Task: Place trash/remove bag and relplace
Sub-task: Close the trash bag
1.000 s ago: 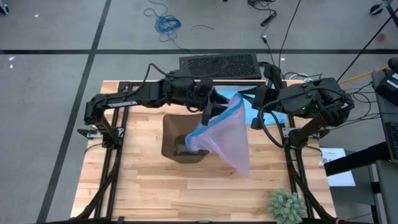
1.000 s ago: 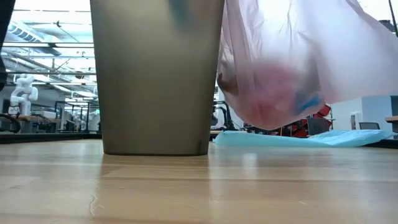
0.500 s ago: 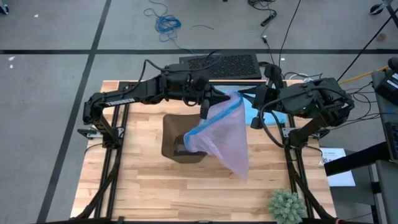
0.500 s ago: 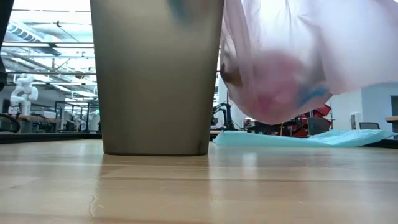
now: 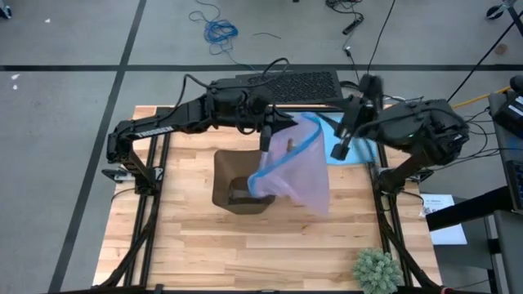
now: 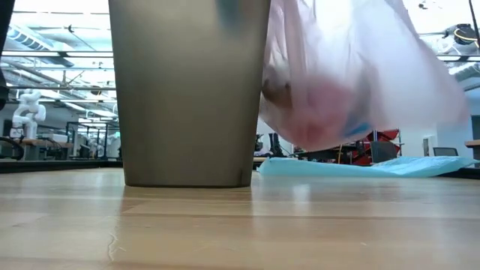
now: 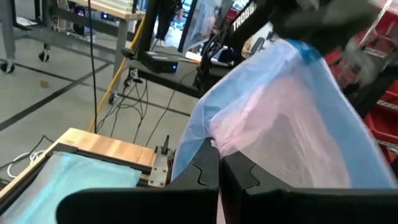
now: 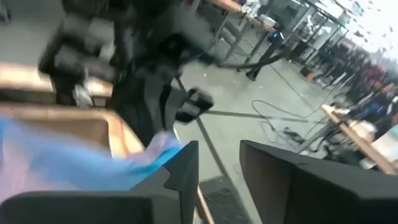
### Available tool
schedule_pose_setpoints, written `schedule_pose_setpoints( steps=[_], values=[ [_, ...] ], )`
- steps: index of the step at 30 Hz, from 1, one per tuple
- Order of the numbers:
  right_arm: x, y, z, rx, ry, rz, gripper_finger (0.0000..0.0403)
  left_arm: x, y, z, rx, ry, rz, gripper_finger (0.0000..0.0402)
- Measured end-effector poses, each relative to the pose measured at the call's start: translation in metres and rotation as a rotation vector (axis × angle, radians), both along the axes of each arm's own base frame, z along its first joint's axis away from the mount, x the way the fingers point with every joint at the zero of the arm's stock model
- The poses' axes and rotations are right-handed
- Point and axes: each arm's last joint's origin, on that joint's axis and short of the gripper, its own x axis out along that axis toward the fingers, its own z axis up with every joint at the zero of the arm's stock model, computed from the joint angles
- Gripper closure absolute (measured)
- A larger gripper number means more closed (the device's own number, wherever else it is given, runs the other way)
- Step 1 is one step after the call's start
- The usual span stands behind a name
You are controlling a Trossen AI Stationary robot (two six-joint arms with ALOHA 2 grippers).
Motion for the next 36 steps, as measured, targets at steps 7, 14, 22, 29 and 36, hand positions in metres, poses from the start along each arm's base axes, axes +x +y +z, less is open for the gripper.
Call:
schedule_pose_setpoints(
  steps=[7,14,22,29,36],
  values=[
    [-0.031,-0.009,0.014,0.259,-0.217,-0.032,0.0280,0.000,0.000,-0.003,0.013,0.027,-0.002,0.0401],
    [-0.041,-0.010,0.017,0.683,-0.351,0.059,0.0283,0.000,0.000,-0.003,0.017,0.028,-0.002,0.0401],
    [-0.004,-0.001,0.003,0.863,-0.308,0.038,0.0284,0.000,0.000,-0.003,0.022,0.029,-0.001,0.0401],
    [-0.001,-0.008,0.000,0.914,-0.330,-0.038,0.0293,0.000,0.000,-0.004,0.025,0.036,-0.001,0.0402],
    [0.003,-0.007,-0.005,0.926,-0.285,-0.045,0.0365,0.000,0.000,-0.004,0.042,0.034,-0.002,0.0402]
  ],
)
